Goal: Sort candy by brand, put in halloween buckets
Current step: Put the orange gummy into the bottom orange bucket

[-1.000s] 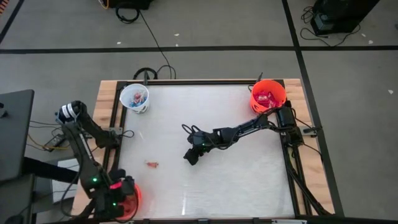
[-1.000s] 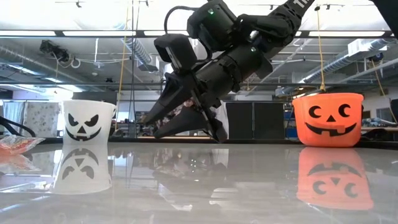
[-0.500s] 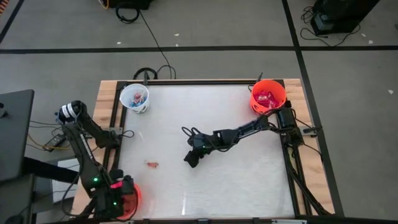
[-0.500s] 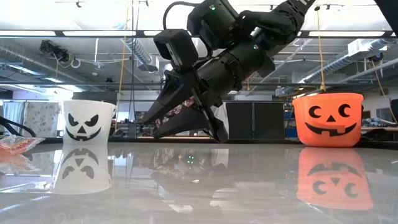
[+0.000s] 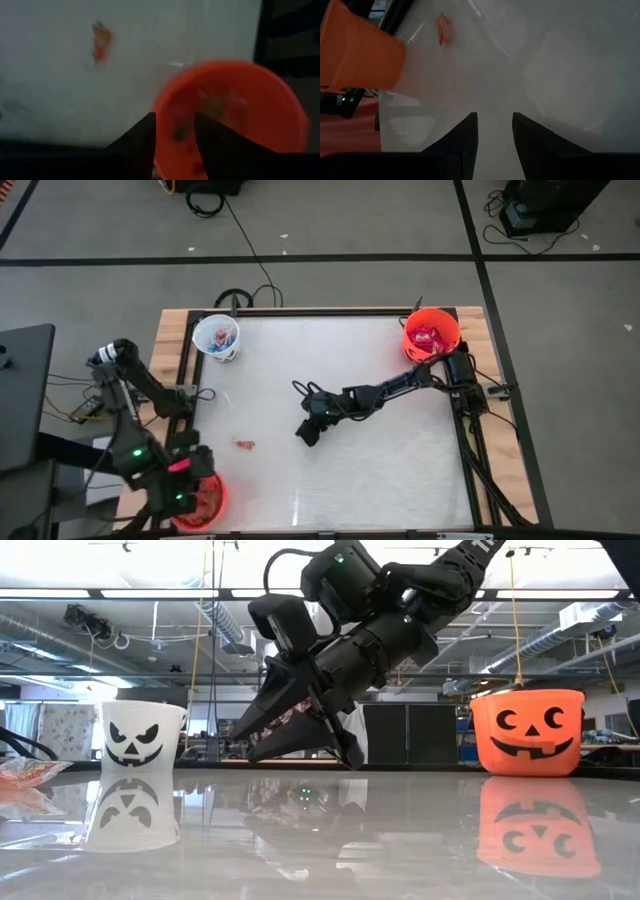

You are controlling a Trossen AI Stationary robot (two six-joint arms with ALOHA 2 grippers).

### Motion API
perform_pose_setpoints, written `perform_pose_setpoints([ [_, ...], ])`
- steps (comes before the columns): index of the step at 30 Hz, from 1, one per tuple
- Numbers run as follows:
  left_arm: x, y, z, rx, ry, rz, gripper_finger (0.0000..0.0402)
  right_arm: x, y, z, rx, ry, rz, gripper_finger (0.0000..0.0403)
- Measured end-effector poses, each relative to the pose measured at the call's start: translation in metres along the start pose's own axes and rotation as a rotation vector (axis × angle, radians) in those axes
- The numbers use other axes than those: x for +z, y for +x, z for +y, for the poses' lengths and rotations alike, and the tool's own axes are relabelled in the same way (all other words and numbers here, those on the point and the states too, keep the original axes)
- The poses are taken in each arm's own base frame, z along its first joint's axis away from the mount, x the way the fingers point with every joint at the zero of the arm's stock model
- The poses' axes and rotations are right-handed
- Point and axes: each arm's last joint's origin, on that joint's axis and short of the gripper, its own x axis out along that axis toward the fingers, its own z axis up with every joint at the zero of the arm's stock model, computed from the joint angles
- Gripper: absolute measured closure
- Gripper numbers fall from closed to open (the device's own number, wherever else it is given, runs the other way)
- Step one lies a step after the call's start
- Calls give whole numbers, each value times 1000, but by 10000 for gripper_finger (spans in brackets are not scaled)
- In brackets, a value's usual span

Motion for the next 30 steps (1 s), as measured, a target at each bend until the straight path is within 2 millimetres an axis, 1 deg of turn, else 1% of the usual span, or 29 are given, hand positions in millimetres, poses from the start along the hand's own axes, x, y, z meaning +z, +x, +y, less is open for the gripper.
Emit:
perform_pose_setpoints([
  [4, 19, 13, 11, 73, 55, -70, 264, 1, 0, -1, -1, 1, -2, 270],
  [8, 43, 20, 23, 94, 88, -114, 258, -2, 0, 2, 7, 2, 10, 270],
  [11, 57, 24, 33, 78, 103, -151, 243, -6, 1, 5, 13, -5, 19, 270],
  [14, 65, 31, 44, 64, 97, -183, 216, -10, 2, 7, 20, -11, 31, 270],
  [18, 68, 52, 60, 49, 88, -156, 169, -14, 3, 10, 28, -18, 42, 270],
  [22, 62, 85, 75, 39, 121, -80, 137, -15, 3, 11, 23, -21, 36, 270],
  [27, 51, 119, 95, 91, 94, -50, 133, -17, 3, 13, 25, -20, 40, 270],
  [30, 47, 137, 104, 57, 71, -51, 140, -21, 4, 16, 30, -27, 48, 270],
])
